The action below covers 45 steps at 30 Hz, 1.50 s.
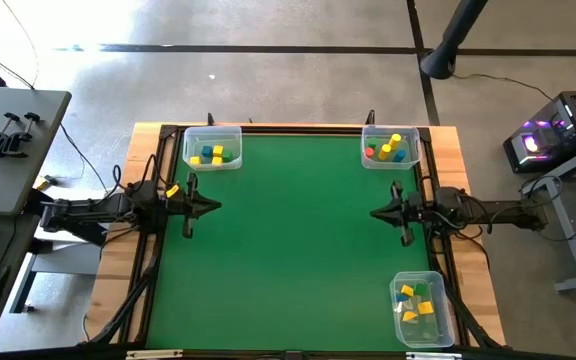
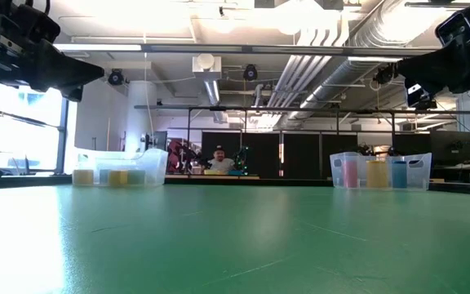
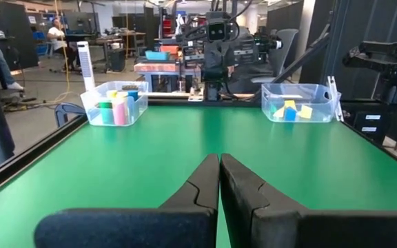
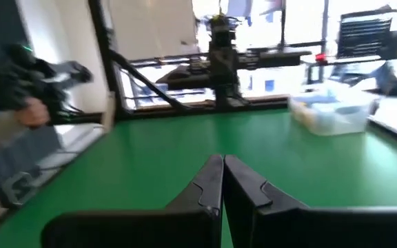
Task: Sort blocks by size
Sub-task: Return to Home Position
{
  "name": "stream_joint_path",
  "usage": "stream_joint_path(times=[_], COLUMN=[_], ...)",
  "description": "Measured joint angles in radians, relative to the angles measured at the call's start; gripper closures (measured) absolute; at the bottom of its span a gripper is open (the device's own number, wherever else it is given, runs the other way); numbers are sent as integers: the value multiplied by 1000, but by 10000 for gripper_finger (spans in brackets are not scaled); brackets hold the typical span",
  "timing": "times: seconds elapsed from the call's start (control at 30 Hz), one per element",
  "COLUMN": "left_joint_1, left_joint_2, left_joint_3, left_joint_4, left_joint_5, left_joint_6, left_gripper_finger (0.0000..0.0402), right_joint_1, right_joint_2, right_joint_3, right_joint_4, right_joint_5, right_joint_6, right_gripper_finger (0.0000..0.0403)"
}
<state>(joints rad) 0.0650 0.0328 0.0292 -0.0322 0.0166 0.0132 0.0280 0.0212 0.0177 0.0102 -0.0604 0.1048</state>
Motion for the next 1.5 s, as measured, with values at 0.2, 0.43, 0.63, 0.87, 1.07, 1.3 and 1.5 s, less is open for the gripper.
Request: stream_joint_path(times=[0.2, 0.43, 0.63, 0.87, 1.07, 1.3, 1.5], left_joint_1=[0, 0, 0, 0, 0, 0, 0], left_joint_2=[0, 0, 0, 0, 0, 0, 0], left_joint_3=[0, 0, 0, 0, 0, 0, 0], left_joint_4=[-1, -2, -2, -2, -2, -2, -2], left_joint_5=[-2, -2, -2, -2, -2, -2, -2], left_joint_6=[0, 6, 6, 6, 6, 6, 6], left_gripper_finger=[401, 401, 401, 401, 401, 401, 401], right_joint_1=[0, 0, 0, 0, 1, 1, 1], right_joint_2=[10, 13, 13, 13, 13, 13, 13], right_joint_3=[0, 0, 0, 0, 0, 0, 0], right_joint_4=[-21, -20, -20, -20, -19, -19, -19], right_joint_5=[57, 56, 53, 53, 53, 53, 54], right_joint_6=[-138, -56, 11, 9, 9, 10, 9], right_gripper_finger=[403, 403, 403, 403, 402, 402, 402])
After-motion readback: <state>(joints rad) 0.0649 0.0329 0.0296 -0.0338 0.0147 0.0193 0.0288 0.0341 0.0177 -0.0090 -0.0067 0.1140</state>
